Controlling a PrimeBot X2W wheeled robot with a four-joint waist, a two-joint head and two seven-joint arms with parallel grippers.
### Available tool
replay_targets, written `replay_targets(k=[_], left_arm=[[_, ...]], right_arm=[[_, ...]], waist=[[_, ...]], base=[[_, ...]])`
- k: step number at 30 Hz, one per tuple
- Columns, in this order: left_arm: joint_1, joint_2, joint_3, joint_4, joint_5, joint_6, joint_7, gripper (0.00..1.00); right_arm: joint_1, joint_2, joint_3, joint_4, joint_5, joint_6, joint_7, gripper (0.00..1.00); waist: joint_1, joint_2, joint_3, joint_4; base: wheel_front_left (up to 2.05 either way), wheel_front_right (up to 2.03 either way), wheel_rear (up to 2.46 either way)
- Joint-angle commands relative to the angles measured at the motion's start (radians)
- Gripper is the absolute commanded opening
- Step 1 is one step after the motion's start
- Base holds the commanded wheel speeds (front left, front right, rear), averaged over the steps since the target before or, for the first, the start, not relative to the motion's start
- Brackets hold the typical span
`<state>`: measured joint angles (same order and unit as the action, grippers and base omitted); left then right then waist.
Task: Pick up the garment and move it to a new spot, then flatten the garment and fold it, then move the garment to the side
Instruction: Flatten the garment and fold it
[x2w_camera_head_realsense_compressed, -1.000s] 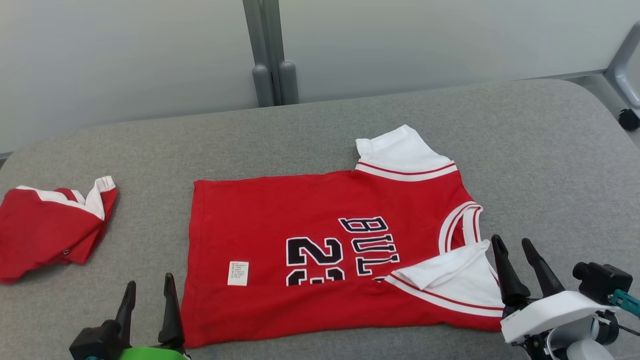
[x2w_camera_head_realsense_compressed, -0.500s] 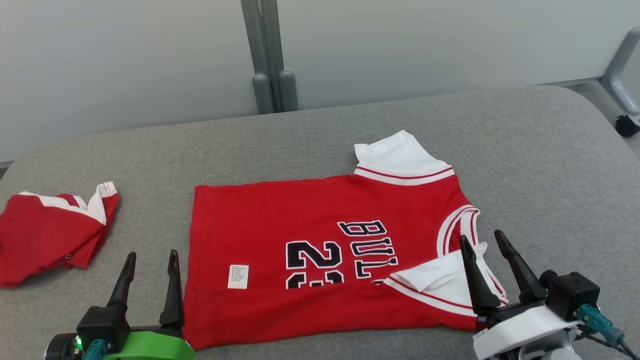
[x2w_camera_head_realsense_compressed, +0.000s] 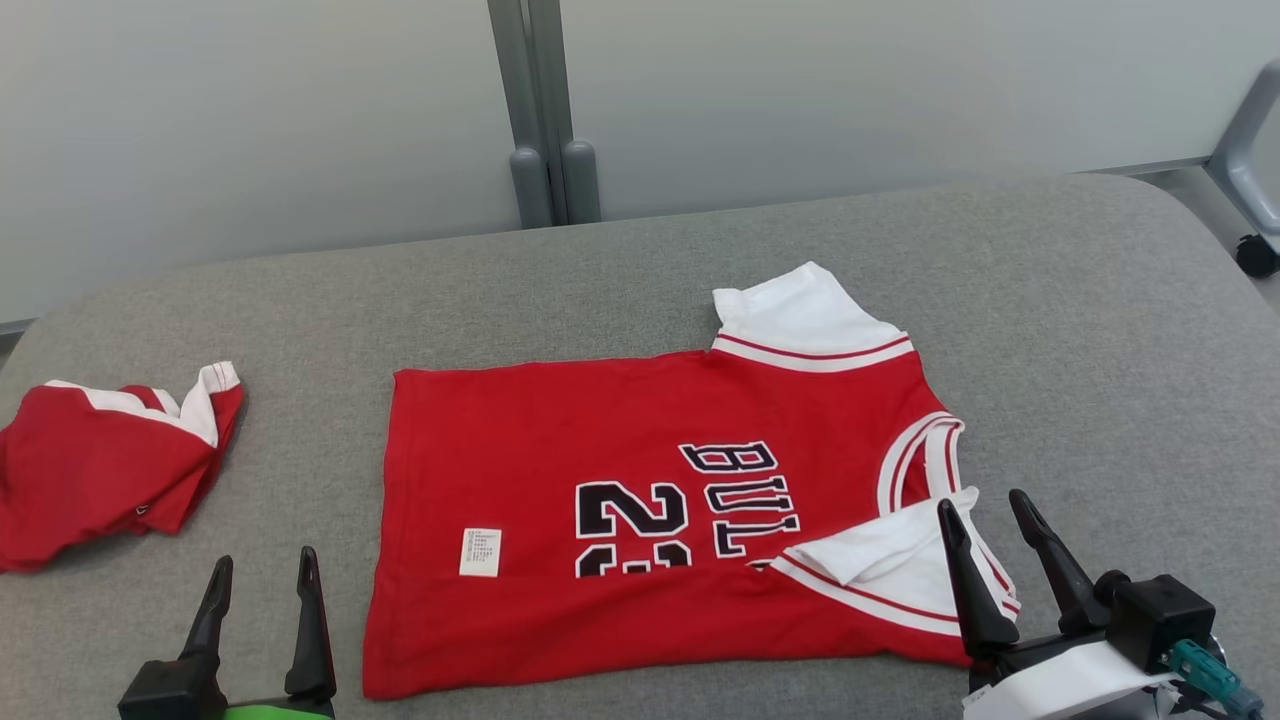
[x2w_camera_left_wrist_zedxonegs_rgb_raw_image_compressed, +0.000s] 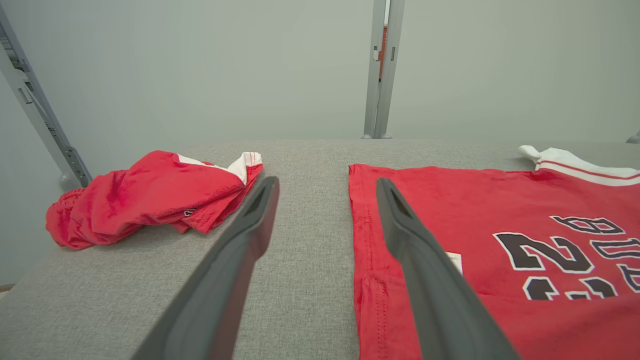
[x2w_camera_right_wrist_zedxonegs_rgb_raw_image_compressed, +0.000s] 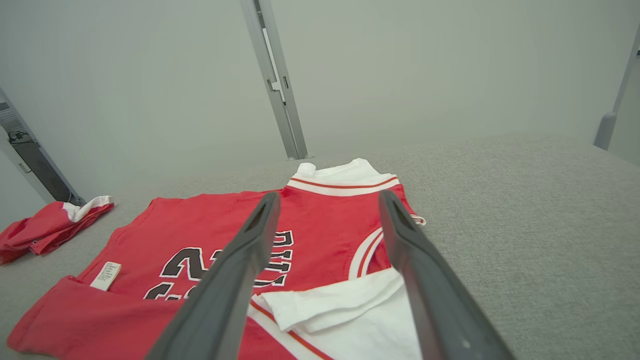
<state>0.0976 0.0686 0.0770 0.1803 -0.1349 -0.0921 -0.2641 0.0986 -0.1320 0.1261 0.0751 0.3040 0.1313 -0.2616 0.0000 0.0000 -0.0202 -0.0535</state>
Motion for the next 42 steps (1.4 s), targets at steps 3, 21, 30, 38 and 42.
replay_targets(k=[3, 21, 30, 38, 42], left_arm=[[0.017, -0.004, 0.009, 0.002, -0.005, 0.0, 0.0, 1.0], [-0.21, 0.057, -0.03, 0.127, -0.015, -0.031, 0.001, 1.0], [-0.55, 0.14, -0.147, 0.251, -0.046, -0.039, 0.092, 1.0], [-0.806, 0.217, -0.313, 0.365, -0.242, -0.039, 0.279, 1.0], [-0.887, 0.247, -0.37, 0.397, -0.359, -0.039, 0.369, 1.0]], right_arm=[[0.01, 0.0, -0.009, 0.007, -0.006, -0.001, -0.004, 1.0], [-0.23, -0.079, 0.038, 0.153, 0.042, -0.001, 0.025, 1.0], [-0.545, -0.168, 0.126, 0.279, 0.126, -0.001, 0.116, 1.0], [-0.825, -0.236, 0.221, 0.44, 0.224, -0.001, 0.18, 1.0], [-0.939, -0.246, 0.278, 0.528, 0.255, -0.001, 0.195, 1.0]], waist=[[0.0, 0.0, -0.003, 0.005], [0.0, 0.0, 0.068, -0.012], [0.0, 0.0, 0.228, -0.009], [0.0, 0.0, 0.358, -0.007], [0.0, 0.0, 0.402, -0.01]], base=[[0.0, 0.0, 0.0], [0.0, 0.0, 0.0], [0.0, 0.0, 0.0], [0.0, 0.0, 0.0], [0.0, 0.0, 0.0]])
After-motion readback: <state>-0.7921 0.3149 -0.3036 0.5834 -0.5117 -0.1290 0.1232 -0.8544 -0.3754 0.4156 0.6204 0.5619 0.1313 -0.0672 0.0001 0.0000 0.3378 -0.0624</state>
